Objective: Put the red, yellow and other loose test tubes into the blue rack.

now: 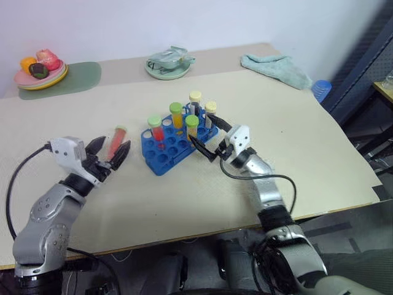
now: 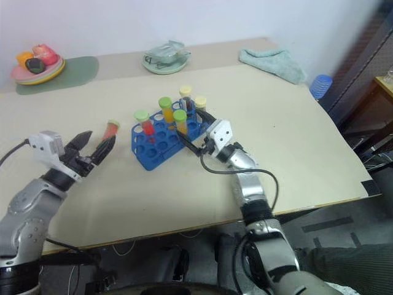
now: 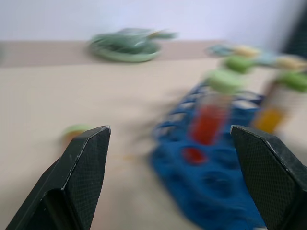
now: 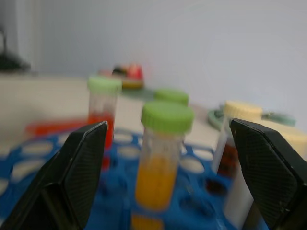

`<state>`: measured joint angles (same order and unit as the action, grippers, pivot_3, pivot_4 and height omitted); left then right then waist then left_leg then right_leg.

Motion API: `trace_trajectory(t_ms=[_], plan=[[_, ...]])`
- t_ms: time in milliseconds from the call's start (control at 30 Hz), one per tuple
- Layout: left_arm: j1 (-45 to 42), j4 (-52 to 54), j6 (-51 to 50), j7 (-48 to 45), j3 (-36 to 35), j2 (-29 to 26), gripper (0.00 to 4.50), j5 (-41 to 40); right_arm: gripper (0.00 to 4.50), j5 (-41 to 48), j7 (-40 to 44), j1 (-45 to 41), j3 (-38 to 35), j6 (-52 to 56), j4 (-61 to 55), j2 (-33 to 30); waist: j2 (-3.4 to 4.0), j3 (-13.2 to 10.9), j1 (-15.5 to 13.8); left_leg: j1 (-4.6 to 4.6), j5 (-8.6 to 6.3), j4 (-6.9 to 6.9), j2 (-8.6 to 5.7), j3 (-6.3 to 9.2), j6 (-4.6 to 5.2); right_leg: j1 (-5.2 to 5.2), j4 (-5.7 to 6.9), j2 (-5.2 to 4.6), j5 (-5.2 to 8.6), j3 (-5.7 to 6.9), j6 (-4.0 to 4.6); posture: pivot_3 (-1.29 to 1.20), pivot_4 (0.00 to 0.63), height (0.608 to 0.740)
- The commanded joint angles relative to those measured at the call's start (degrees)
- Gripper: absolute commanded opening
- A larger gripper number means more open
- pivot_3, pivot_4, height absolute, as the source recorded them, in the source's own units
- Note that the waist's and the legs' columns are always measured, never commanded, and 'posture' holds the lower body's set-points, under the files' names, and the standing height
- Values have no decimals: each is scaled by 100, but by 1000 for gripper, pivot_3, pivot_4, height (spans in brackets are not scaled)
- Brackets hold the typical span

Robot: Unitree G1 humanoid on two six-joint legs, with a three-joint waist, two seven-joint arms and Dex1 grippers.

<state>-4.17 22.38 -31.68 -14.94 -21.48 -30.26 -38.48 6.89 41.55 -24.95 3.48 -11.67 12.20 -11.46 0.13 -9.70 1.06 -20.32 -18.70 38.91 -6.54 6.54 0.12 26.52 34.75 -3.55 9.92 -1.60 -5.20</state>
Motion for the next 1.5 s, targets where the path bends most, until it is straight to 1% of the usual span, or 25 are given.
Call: trace_trajectory(t_ms=[33, 100, 167, 267, 333, 433, 533, 667, 767, 833, 867, 933, 967, 1000, 1033, 1067, 1100, 1233, 1300, 1333, 1367, 1433, 1467, 1500], plan=[[-782, -100, -1397, 1050, -303, -287, 4102, -226, 4143, 339, 207, 237, -44, 1769, -1693, -748, -3, -1, -38, -2, 0, 4, 0, 1, 0, 0, 0, 0, 0, 2, 0, 0, 150, 740], [-1489, -468, -2396, 1391, -259, -542, 4102, -294, 4143, 732, 437, 377, -230, 2857, -2462, -1426, -9, -4, -59, -3, -1, 6, -1, 1, 0, -2, -2, -1, 1, 3, -2, 0, 150, 740], [-2117, -863, -3156, 1454, -170, -746, 4102, -335, 4143, 1176, 786, 432, -428, 3830, -3056, -2189, -11, -6, -54, -5, -1, 8, -1, 6, 1, -4, -7, 0, 1, 10, -3, 0, 150, 740], [-3255, -1836, -4130, 1370, 232, -972, 4102, -148, 4143, 1928, 1301, 179, -808, 4992, -3473, -3225, -23, -13, -54, -7, -3, 6, -1, 8, 3, -10, -20, 0, 1, 17, -5, 0, 150, 740], [-3770, -2353, -4514, 1332, 467, -1010, 4102, 48, 4143, 2221, 1524, -29, -906, 5392, -3563, -3683, -27, -15, -27, -6, -4, 5, 0, 7, 4, -13, -29, -2, 0, 18, -6, 0, 150, 740], [-4716, -3607, -4983, 1326, 904, -805, 4102, 448, 4143, 2476, 1732, -738, -911, 5672, -3263, -3969, -31, -17, -18, -6, -5, -2, 5, 5, 1, -11, -36, -5, -1, 17, -6, 0, 150, 740], [-5338, -4823, -5017, 1304, 1386, -590, 4102, 986, 4143, 2410, 1904, -1196, -727, 5616, -2946, -4070, -34, -17, -49, -8, -6, 3, 6, 5, -2, -11, -35, -6, -2, 20, -6, 0, 150, 740], [-5926, -5950, -4752, 1213, 1669, -380, 4102, 1539, 4143, 2299, 1993, -1418, -566, 5468, -2751, -4074, -50, -26, -53, -24, -9, 0, 4, 5, 1, -2, -46, -11, -3, 19, -9, 0, 150, 740], [-6375, -7043, -4248, 1204, 1723, -203, 4102, 1958, 4143, 2361, 1968, -1480, -545, 5456, -2739, -4008, -53, -28, -64, -69, -8, 14, 2, 6, 0, 35, -43, -13, -7, 19, -13, 0, 150, 740], [-6575, -7580, -3965, 1144, 1774, -137, 4102, 2184, 4143, 2386, 1934, -1488, -540, 5471, -2752, -3982, -53, -28, -68, -105, -5, 27, -1, 5, -4, 69, -35, -15, -15, 19, -14, 0, 150, 740], [-6677, -7906, -3745, 1126, 1818, -89, 3852, 2325, 4181, 2351, 1926, -1425, -530, 5422, -2770, -3985, -53, -28, -72, -107, -5, 27, -1, 5, -5, 72, -35, -16, -16, 19, -15, 0, 150, 740], [-6841, -8333, -3418, 983, 1923, -48, 3213, 2561, 4200, 2325, 1907, -1357, -521, 5386, -2806, -3983, -53, -28, -81, -106, -3, 27, -1, 4, -8, 71, -31, -17, -17, 20, -14, 0, 150, 740], [-6930, -8481, -3333, 930, 1920, -42, 2783, 2630, 4200, 2332, 1898, -1337, -526, 5391, -2834, -3988, -53, -28, -90, -104, -2, 27, -1, 4, -10, 70, -30, -16, -18, 20, -12, 0, 150, 740], [-7009, -8596, -3279, 879, 1908, -43, 2277, 2686, 4200, 2354, 1885, -1334, -537, 5416, -2857, -3989, -53, -28, -106, -104, 0, 27, -1, 5, -13, 69, -30, -17, -21, 19, -10, 0, 150, 740], [-7072, -8698, -3231, 819, 1901, -41, 1647, 2742, 4200, 2374, 1869, -1335, -547, 5438, -2872, -3987, -53, -28, -101, -104, 1, 27, -1, 4, -14, 69, -30, -16, -24, 19, -11, 0, 150, 740], [-7121, -8786, -3205, 793, 1874, -37, 1216, 2786, 4200, 2380, 1862, -1332, -552, 5445, -2879, -3992, -53, -28, -99, -103, 1, 27, 0, 2, -14, 70, -29, -16, -25, 18, -11, 0, 150, 740], [-7152, -8854, -3177, 759, 1861, -33, 840, 2834, 4200, 2370, 1860, -1329, -546, 5435, -2875, -3997, -53, -28, -102, -103, 1, 27, 0, 2, -14, 70, -28, -15, -25, 18, -11, 0, 150, 740], [-7197, -8860, -3320, 522, 1875, -54, 815, 2956, 4200, 2355, 1859, -1290, -530, 5409, -2873, -3998, -53, -27, -119, -104, 1, 27, 0, 1, -14, 71, -28, -15, -25, 17, -11, 0, 150, 740], [-7162, -8611, -3606, 265, 1906, -154, 815, 2937, 4200, 2362, 1851, -1269, -526, 5410, -2893, -3986, -54, -28, -126, -104, 1, 27, 0, 1, -13, 71, -28, -15, -25, 17, -11, 0, 150, 740], [-7065, -8272, -3856, 39, 1932, -239, 815, 2858, 4200, 2361, 1843, -1248, -529, 5400, -2903, -3979, -54, -28, -125, -106, 1, 27, 0, 1, -13, 74, -27, -15, -25, 17, -11, 0, 150, 740], [-6902, -7811, -4095, -195, 1956, -330, 815, 2748, 4200, 2360, 1836, -1220, -536, 5386, -2911, -3975, -54, -28, -120, -107, 1, 27, 0, 1, -13, 75, -27, -15, -25, 17, -11, 0, 150, 740], [-6201, -6211, -4769, -553, 1807, -598, 815, 2328, 4200, 2379, 1777, -1132, -580, 5388, -2957, -3949, -54, -28, -78, -111, 1, 26, 1, 0, -13, 81, -23, -15, -25, 15, -11, 0, 150, 740], [-5512, -4931, -4790, -736, 1655, -773, 815, 2091, 4200, 2393, 1749, -1059, -609, 5380, -3002, -3934, -55, -28, -47, -111, 1, 23, 2, 0, -12, 82, -7, -16, -25, 13, -11, 0, 150, 740], [-4804, -3767, -4527, -873, 1474, -899, 815, 1951, 4200, 2404, 1725, -984, -634, 5370, -3047, -3922, -54, -28, -4, -112, 0, 25, 3, 0, -11, 88, 8, -19, -25, 10, -10, 0, 150, 740]])
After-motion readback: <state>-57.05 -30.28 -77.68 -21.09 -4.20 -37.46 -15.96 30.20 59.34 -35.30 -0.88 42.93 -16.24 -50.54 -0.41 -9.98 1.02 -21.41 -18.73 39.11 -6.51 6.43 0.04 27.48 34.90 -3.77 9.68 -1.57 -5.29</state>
